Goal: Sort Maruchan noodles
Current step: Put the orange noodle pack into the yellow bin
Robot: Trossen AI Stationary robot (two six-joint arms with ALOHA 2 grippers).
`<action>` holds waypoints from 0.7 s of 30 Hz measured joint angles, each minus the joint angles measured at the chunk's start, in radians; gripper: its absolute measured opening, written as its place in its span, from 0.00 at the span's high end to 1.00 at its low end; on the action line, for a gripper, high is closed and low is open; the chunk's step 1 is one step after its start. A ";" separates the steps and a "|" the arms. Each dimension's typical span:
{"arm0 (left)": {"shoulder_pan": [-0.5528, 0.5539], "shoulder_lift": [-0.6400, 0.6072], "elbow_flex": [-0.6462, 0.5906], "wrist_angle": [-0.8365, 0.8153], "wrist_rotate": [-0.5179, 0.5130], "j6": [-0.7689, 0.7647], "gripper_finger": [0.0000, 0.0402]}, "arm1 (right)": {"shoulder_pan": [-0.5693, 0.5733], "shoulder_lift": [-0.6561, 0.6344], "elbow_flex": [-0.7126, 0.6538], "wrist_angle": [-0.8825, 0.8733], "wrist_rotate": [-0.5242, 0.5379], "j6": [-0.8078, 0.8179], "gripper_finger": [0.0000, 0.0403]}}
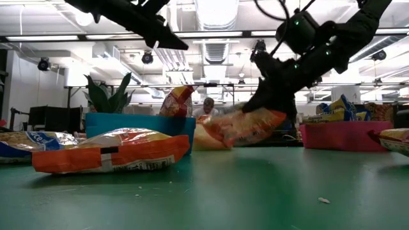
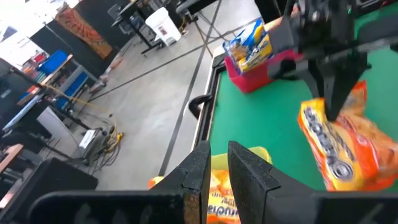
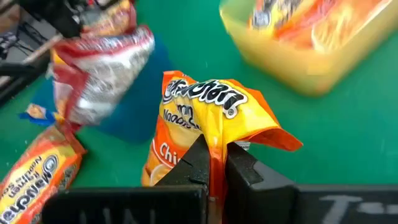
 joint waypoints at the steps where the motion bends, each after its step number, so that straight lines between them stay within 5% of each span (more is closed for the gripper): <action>1: 0.001 -0.009 0.000 -0.011 0.000 -0.002 0.90 | 0.000 -0.013 0.000 0.001 0.007 -0.022 0.98; 13: 0.006 -0.183 -0.106 0.112 0.078 -0.042 0.90 | -0.011 -0.150 0.028 0.086 0.170 -0.334 0.98; 21: 0.017 -0.267 -0.178 0.207 0.056 0.008 0.90 | -0.079 -0.102 0.283 -0.127 0.203 -0.565 0.98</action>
